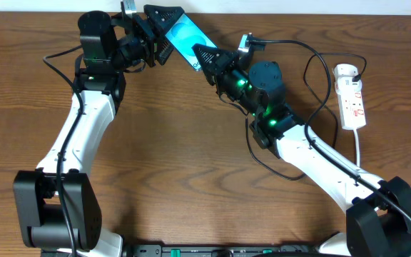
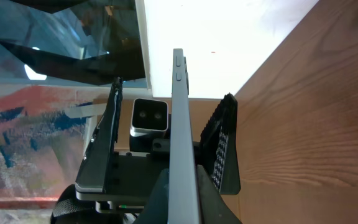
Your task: Plug charger to phone and switch on socket
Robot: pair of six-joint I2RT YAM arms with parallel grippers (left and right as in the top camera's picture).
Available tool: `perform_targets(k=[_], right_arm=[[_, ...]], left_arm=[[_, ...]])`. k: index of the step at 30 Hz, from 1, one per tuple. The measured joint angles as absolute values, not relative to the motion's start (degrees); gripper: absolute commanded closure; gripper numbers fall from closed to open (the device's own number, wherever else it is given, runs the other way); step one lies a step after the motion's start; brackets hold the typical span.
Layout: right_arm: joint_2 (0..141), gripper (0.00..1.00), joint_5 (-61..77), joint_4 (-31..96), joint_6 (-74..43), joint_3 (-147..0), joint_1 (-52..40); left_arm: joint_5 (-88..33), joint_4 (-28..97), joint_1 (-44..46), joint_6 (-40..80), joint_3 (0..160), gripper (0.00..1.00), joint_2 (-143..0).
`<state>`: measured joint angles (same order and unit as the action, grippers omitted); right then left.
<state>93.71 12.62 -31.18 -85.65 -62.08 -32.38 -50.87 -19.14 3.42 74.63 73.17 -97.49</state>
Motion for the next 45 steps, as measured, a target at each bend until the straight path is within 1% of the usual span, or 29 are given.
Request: perform_targets(k=[1, 4, 5, 14, 19, 45], right_arm=[[93.71, 0.99, 12.62, -31.18, -85.65, -62.08, -32.38], [93.71, 0.99, 12.71, -31.42, -85.65, -62.08, -32.38], [93.71, 0.99, 12.82, -31.57, -85.65, -62.08, -32.38], [93.71, 0.99, 13.72, -31.77, -85.52, -62.08, -32.38], [93.71, 0.99, 13.98, -31.77, -84.97, -62.08, -32.38], [93.71, 0.99, 14.17, -33.30, -82.39, -62.13, -32.38]], left_arm=[[-50.87, -19.11, 3.42, 74.98, 73.17, 0.23, -97.49], [-50.81, -19.38, 3.42, 75.44, 73.17, 0.46, -97.49], [-50.85, -19.49, 3.42, 75.70, 73.17, 0.50, -97.49], [-50.89, -19.55, 3.42, 75.37, 73.17, 0.51, -97.49], [-51.09, -19.57, 3.42, 76.58, 73.17, 0.66, -97.49], [-52.01, -23.88, 3.40, 78.48, 73.14, 0.67, -97.51]])
